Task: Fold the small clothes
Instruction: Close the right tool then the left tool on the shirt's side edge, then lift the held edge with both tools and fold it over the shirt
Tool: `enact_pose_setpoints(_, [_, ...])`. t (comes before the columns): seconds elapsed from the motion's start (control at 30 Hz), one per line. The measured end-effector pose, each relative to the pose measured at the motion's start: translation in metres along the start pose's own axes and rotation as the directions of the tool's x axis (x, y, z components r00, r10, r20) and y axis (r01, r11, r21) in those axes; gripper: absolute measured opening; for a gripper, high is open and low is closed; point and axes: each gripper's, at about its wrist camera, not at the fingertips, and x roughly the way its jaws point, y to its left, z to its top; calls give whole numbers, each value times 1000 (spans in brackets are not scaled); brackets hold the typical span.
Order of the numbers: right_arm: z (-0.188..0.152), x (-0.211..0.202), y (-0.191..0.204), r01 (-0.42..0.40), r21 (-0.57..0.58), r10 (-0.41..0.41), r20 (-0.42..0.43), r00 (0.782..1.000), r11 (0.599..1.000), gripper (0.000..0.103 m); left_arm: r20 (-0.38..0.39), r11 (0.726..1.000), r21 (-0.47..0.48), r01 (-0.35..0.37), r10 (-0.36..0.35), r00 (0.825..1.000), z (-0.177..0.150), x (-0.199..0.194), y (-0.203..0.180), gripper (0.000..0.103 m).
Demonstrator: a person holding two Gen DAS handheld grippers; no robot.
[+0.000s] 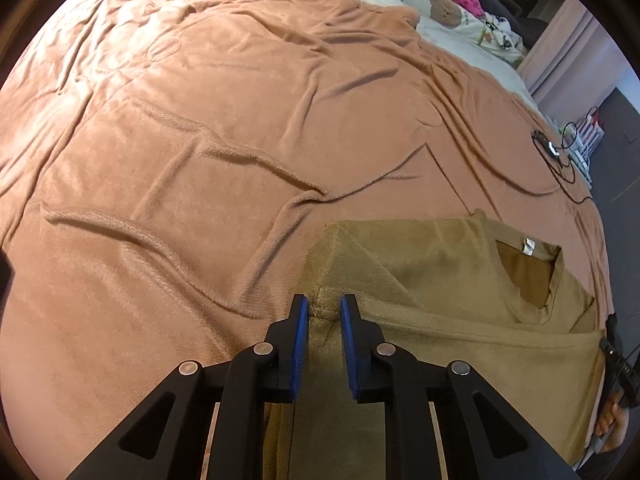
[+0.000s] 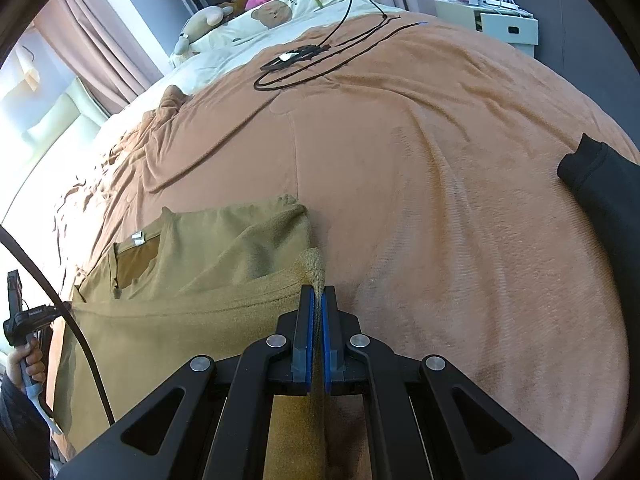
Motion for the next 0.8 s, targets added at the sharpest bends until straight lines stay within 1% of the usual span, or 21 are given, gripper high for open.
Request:
enact_pose_setpoints(0.1, [-1, 1, -1, -2, 8, 2, -2, 1000, 1000, 0, -9, 1000, -10, 1, -1, 1000, 0, 3, 2, 19])
enact_pose_setpoints(0.27, [0, 0, -1, -25, 19, 25, -2, 1000, 1000, 1, -21, 1000, 5, -13, 13, 1000, -2, 8, 2, 19])
enact_pose_setpoints(0.53, [-2, 14, 1, -18, 24, 19, -38, 999, 1000, 1, -21, 1000, 18, -24, 24, 999, -3, 11, 2, 22])
enact_pose_setpoints(0.6, [-2, 13, 3, -14, 15, 15, -31, 999, 1000, 1, -19, 999, 22, -25, 26, 999, -3, 12, 3, 21])
enact_pose_setpoints(0.67, [-1, 10, 8, -14, -7, 14, -20, 1000, 1000, 1, -10, 1000, 17, -23, 23, 1000, -2, 9, 4, 10])
enact_pose_setpoints(0.77, [-1, -2, 16, -22, -40, 23, 3, 1000, 999, 0, 6, 1000, 5, -7, 7, 1000, -3, 0, 3, 8])
enact_pose_setpoints(0.8, [0, -10, 19, -16, -53, 18, 23, 1000, 998, 0, 13, 1000, 3, -4, 4, 1000, -4, -4, 2, 8])
